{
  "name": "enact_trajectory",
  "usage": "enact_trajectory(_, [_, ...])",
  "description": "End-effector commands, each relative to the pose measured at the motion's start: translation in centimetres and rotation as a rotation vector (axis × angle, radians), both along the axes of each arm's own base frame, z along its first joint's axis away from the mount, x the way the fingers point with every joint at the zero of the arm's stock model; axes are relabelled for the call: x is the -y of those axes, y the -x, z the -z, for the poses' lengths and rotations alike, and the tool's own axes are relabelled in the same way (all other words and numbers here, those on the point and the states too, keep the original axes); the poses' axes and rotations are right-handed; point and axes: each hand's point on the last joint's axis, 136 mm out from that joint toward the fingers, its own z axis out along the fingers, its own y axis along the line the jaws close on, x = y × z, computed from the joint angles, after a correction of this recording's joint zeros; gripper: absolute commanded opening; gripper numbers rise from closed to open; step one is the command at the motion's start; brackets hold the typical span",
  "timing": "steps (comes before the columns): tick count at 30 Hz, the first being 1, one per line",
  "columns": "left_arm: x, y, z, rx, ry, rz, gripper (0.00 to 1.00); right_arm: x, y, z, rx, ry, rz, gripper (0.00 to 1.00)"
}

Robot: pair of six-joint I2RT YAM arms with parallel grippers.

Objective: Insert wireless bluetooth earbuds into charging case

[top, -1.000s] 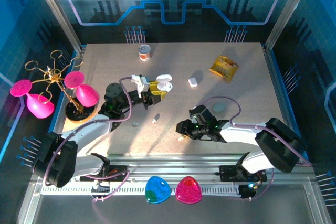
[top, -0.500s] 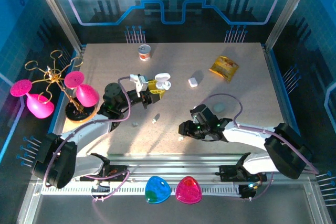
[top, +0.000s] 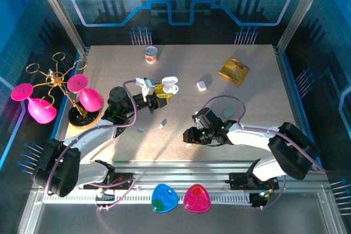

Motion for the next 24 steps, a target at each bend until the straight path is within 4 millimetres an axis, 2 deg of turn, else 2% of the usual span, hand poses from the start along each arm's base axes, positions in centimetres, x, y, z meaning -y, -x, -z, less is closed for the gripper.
enact_trajectory(1, [-0.4,0.2,-0.5,0.028,0.007,-0.013,0.24,0.0,0.8,0.4,-0.032,0.028,-0.037,0.43])
enact_trajectory(8, [-0.4,0.1,-0.3,0.023,0.001,-0.015,0.24,1.4,1.3,-0.3,-0.004,0.038,0.023,0.45])
enact_trajectory(17, [-0.2,-0.1,-0.4,0.025,0.005,-0.006,0.24,1.1,3.4,0.9,-0.064,0.056,0.01,0.44])
enact_trajectory(24, [-0.3,0.0,-0.5,0.028,0.006,-0.006,0.24,0.0,2.5,1.2,-0.058,0.049,-0.005,0.44])
